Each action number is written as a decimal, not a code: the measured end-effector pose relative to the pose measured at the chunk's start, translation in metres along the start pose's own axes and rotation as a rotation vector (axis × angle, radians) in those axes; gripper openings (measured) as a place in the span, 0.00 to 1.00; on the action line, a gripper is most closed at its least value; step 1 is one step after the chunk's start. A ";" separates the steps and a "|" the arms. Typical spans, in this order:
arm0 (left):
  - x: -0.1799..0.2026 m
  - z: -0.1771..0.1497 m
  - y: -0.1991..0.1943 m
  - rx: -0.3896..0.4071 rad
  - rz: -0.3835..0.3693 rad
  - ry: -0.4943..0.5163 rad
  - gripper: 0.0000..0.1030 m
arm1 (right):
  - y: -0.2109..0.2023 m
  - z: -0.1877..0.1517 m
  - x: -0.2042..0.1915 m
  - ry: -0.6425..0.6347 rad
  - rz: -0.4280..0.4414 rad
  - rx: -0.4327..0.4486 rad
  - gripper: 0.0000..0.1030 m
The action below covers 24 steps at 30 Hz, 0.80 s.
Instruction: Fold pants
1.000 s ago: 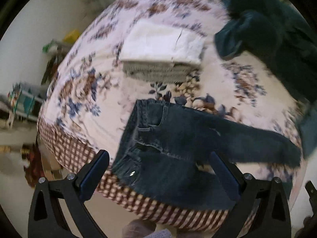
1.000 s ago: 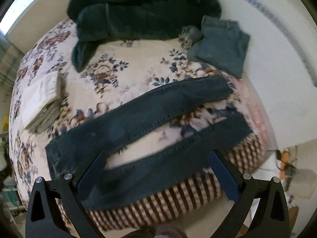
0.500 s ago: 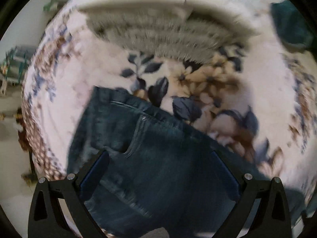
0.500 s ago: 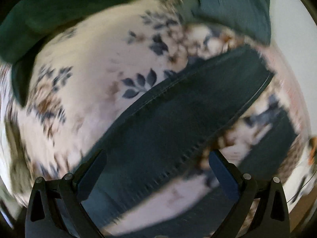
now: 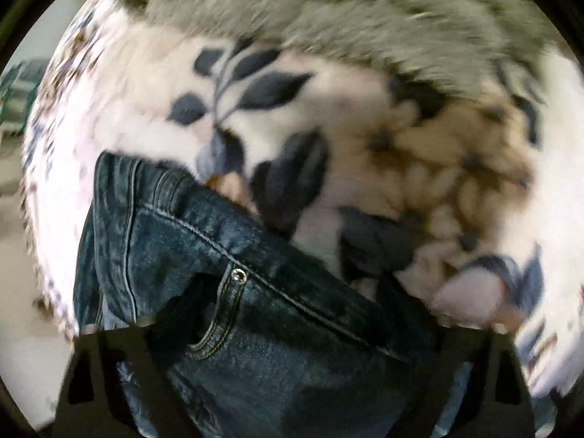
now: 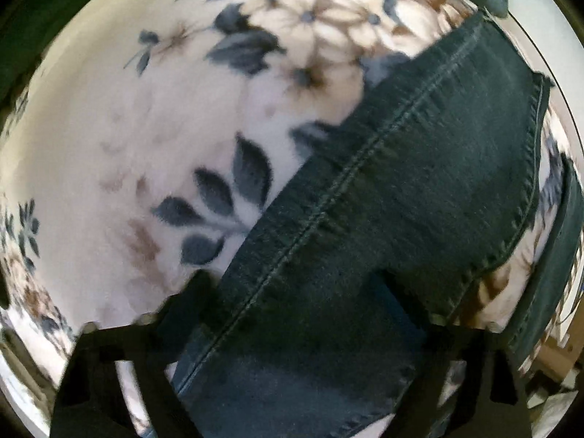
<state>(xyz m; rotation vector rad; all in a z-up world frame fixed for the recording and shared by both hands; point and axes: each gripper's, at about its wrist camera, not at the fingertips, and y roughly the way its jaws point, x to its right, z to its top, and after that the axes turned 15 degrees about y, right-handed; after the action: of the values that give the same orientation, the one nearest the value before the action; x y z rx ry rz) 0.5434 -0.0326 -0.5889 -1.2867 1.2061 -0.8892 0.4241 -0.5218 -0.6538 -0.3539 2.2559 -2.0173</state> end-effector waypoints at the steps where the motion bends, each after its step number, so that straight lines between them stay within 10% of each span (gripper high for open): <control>1: -0.001 -0.005 -0.006 0.032 -0.006 0.016 0.48 | -0.003 0.000 0.000 -0.004 0.004 -0.002 0.58; 3: -0.010 -0.016 -0.019 0.103 -0.059 -0.006 0.38 | -0.010 -0.004 -0.001 -0.055 0.016 0.022 0.23; 6: -0.028 -0.037 -0.033 0.184 -0.179 -0.077 0.25 | -0.020 -0.019 -0.002 -0.164 0.019 0.104 0.11; 16: -0.074 -0.140 -0.118 0.436 -0.222 -0.013 0.16 | -0.109 -0.075 0.062 -0.326 0.140 0.319 0.07; 24: -0.115 -0.268 -0.074 0.312 -0.277 -0.081 0.11 | -0.136 -0.059 0.180 -0.296 0.127 0.299 0.07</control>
<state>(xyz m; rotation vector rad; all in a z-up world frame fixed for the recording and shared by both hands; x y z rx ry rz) 0.2709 0.0112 -0.4690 -1.2362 0.7983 -1.1636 0.2514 -0.5206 -0.4970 -0.4349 1.7311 -2.0398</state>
